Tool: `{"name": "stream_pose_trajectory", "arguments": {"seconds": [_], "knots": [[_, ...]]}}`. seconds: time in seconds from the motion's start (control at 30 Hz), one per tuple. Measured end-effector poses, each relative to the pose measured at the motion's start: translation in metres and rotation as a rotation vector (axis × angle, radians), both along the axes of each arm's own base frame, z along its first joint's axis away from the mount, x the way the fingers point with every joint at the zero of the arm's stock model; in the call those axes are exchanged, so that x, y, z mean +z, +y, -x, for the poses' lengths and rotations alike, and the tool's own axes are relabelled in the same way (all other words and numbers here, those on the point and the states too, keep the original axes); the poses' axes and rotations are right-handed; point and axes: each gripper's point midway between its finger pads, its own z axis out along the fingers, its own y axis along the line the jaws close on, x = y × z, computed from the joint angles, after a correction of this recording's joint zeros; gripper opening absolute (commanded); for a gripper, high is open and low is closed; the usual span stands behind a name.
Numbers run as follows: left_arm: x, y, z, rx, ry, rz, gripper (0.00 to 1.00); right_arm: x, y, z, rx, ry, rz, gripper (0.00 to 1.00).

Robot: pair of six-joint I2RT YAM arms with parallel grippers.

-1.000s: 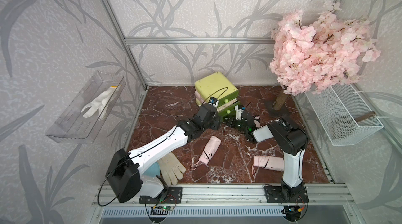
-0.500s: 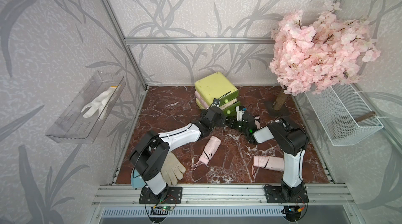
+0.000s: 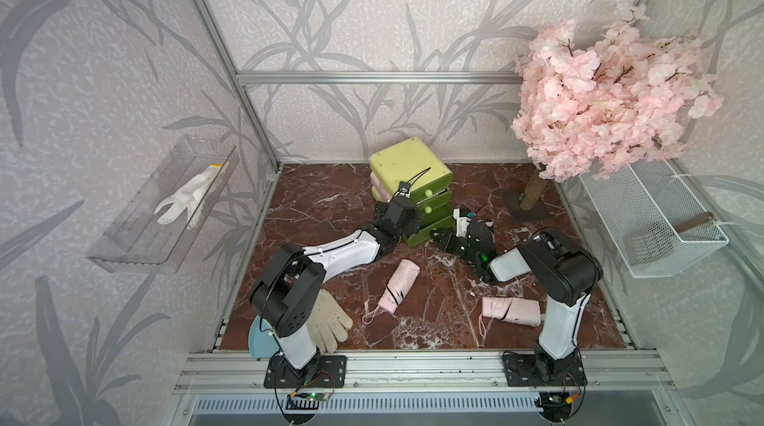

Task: Place the umbrella in the drawer by color
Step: Open the drawer in the storage box.

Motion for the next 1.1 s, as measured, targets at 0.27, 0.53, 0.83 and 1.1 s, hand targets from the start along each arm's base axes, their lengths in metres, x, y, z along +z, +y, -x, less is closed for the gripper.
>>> {"name": "stream_pose_trajectory", "arguments": {"seconds": [0.27,0.53,0.83,1.1], "knots": [[0.004,0.015,-0.009,0.042,-0.019,-0.003,1.0,0.001,-0.003,0.011,0.005,0.018,0.009,0.08],[-0.001,0.022,-0.008,0.04,-0.036,0.016,1.0,-0.005,0.006,0.023,0.03,0.031,0.022,0.08],[0.0,0.044,-0.007,0.063,-0.042,0.036,1.0,-0.015,0.016,0.047,0.038,0.037,0.066,0.08],[-0.001,0.048,-0.008,0.055,-0.036,0.052,1.0,-0.015,0.014,0.054,0.031,0.032,0.082,0.09]]}}
